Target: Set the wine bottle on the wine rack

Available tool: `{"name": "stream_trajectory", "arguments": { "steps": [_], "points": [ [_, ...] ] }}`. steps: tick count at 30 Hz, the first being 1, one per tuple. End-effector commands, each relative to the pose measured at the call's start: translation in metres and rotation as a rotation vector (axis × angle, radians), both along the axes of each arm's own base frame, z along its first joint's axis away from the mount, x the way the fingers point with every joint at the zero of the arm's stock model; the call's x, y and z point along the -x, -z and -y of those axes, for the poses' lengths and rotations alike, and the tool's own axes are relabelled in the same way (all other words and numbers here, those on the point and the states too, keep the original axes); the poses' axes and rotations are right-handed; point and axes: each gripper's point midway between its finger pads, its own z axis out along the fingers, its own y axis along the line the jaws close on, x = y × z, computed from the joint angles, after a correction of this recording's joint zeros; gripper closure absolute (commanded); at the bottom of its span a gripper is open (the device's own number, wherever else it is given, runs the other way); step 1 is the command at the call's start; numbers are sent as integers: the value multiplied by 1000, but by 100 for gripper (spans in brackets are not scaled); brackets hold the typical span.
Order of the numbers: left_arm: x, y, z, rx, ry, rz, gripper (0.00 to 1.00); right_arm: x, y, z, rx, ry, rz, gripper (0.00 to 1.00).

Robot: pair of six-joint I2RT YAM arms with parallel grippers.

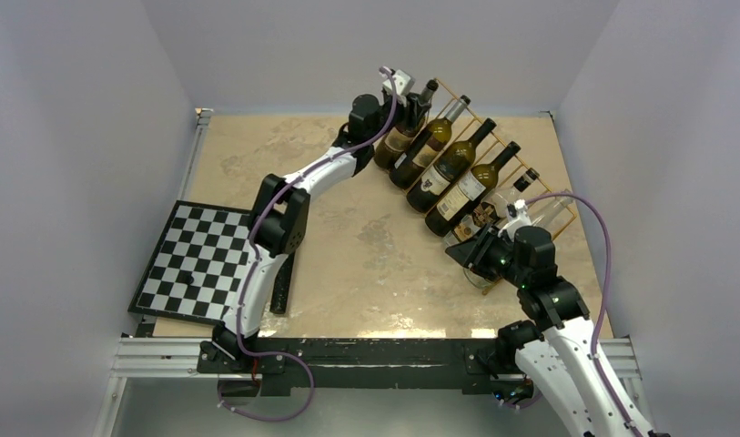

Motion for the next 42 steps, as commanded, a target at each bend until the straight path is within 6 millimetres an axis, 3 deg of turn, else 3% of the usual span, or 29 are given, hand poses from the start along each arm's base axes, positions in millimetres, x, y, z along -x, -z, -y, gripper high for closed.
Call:
{"name": "stream_trajectory", "arguments": {
  "steps": [1, 11, 27, 32, 37, 42],
  "points": [
    [18, 57, 24, -37, 92, -167, 49, -3, -10, -4, -34, -6, 45, 61],
    [9, 56, 26, 8, 59, -204, 46, -1, -17, -4, -43, -5, 62, 61],
    [4, 51, 25, 24, 45, -211, 32, 2, -20, -3, -44, -7, 69, 61],
    [7, 22, 18, 47, 30, -170, 19, 3, -23, -2, -41, -4, 72, 61],
    [18, -32, -1, 80, -4, -93, 1, 2, -34, -2, -37, -7, 89, 57],
    [33, -76, -31, 81, -86, -37, 1, -1, -55, -5, -44, -27, 111, 50]
  ]
}}
